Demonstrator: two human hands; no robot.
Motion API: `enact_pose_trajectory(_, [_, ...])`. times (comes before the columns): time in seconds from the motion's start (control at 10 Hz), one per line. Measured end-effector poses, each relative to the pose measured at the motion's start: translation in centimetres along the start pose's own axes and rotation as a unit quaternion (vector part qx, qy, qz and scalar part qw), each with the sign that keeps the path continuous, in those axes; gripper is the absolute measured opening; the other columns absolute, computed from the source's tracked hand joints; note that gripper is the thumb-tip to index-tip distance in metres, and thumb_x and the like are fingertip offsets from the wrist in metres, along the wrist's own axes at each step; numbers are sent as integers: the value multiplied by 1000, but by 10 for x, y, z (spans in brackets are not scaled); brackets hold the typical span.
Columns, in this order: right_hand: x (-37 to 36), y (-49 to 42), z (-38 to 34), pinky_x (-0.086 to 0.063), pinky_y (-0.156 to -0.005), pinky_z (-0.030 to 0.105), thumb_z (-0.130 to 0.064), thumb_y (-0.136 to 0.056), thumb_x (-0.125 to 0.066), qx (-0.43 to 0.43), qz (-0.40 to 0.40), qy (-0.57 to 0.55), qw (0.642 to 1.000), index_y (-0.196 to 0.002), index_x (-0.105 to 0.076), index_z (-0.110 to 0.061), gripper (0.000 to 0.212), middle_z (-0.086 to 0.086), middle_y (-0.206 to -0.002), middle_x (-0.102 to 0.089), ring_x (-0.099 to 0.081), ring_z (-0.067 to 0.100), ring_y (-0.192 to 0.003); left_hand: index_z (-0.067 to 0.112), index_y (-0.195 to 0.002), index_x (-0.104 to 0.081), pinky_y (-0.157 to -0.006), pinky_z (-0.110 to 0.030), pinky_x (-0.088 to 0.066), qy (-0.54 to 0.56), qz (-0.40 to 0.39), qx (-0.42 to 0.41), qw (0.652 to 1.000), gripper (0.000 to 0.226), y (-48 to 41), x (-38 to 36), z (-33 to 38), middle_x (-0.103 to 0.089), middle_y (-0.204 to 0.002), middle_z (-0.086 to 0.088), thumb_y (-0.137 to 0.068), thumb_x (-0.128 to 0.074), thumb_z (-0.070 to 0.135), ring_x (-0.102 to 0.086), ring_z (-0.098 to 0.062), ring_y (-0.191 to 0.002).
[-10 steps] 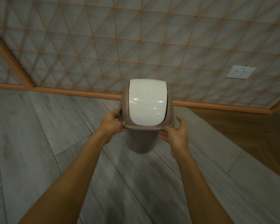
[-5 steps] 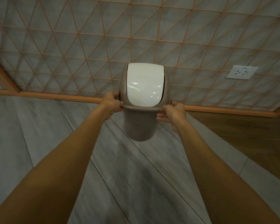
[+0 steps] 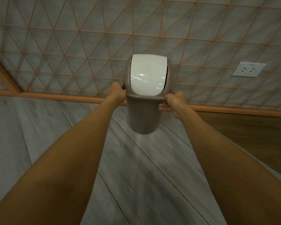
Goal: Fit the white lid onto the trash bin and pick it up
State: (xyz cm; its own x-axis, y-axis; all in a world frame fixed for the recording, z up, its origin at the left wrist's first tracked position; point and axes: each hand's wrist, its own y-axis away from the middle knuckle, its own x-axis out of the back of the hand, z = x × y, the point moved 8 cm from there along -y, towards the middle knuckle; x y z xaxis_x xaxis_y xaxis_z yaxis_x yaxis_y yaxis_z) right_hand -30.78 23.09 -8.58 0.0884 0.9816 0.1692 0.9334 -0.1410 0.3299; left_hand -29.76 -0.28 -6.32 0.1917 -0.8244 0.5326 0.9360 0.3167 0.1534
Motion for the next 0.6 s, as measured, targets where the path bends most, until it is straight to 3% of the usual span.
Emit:
enact_pose_trajectory(0.1, [-1,2,-1,-58,-63,39,5,-91,-48,-2,-7,15,1000,-129,-41,4,39,26,-105,-58,-62,25,-62,-1,-127,-54,-89,-36,-44,-25,15,-18,999,36,4,0,3,-57,-126,-24,-95,-38,2,-51,-32,-102])
enact_pose_trajectory(0.2, [-2,5,-2,-58,-72,42,3,-93,-47,-13,-23,31,999,-131,-38,5,39,21,-83,-55,-60,26,-60,3,-128,-52,-87,-43,-45,-61,13,-34,998,36,10,-1,6,-56,-125,-27,-98,-34,9,-53,-39,-106])
enact_pose_trajectory(0.3, [-1,7,-2,-59,-52,35,-5,-95,-50,-14,-32,59,998,-142,-28,1,52,21,-87,-54,-62,25,-59,12,-141,-41,-99,-46,-42,-72,-10,-45,996,41,16,-1,10,-50,-137,-20,-101,-32,17,-47,-41,-122])
enact_pose_trajectory(0.4, [7,8,0,-53,-42,29,-17,-94,-53,-12,-11,101,995,-148,-20,-6,64,17,-102,-54,-62,23,-64,10,-145,-34,-107,-46,-38,-76,-3,-56,995,47,17,5,7,-46,-143,-20,-100,-37,22,-43,-40,-130])
enact_pose_trajectory(0.5, [17,9,-9,-54,-86,46,-20,-92,-55,31,26,202,979,-152,-7,-11,78,19,-136,-48,-56,36,-113,9,-150,-20,-111,-49,-33,-148,8,-78,986,60,24,11,5,-37,-150,-21,-98,-43,30,-35,-39,-137])
enact_pose_trajectory(0.6, [25,34,-35,-31,-109,51,-31,-90,-56,112,49,333,935,-153,4,-16,88,24,-154,-24,-28,46,-137,15,-152,-5,-113,-61,-18,-271,39,-139,952,79,40,17,12,-14,-161,-9,-93,-48,43,-17,-33,-147])
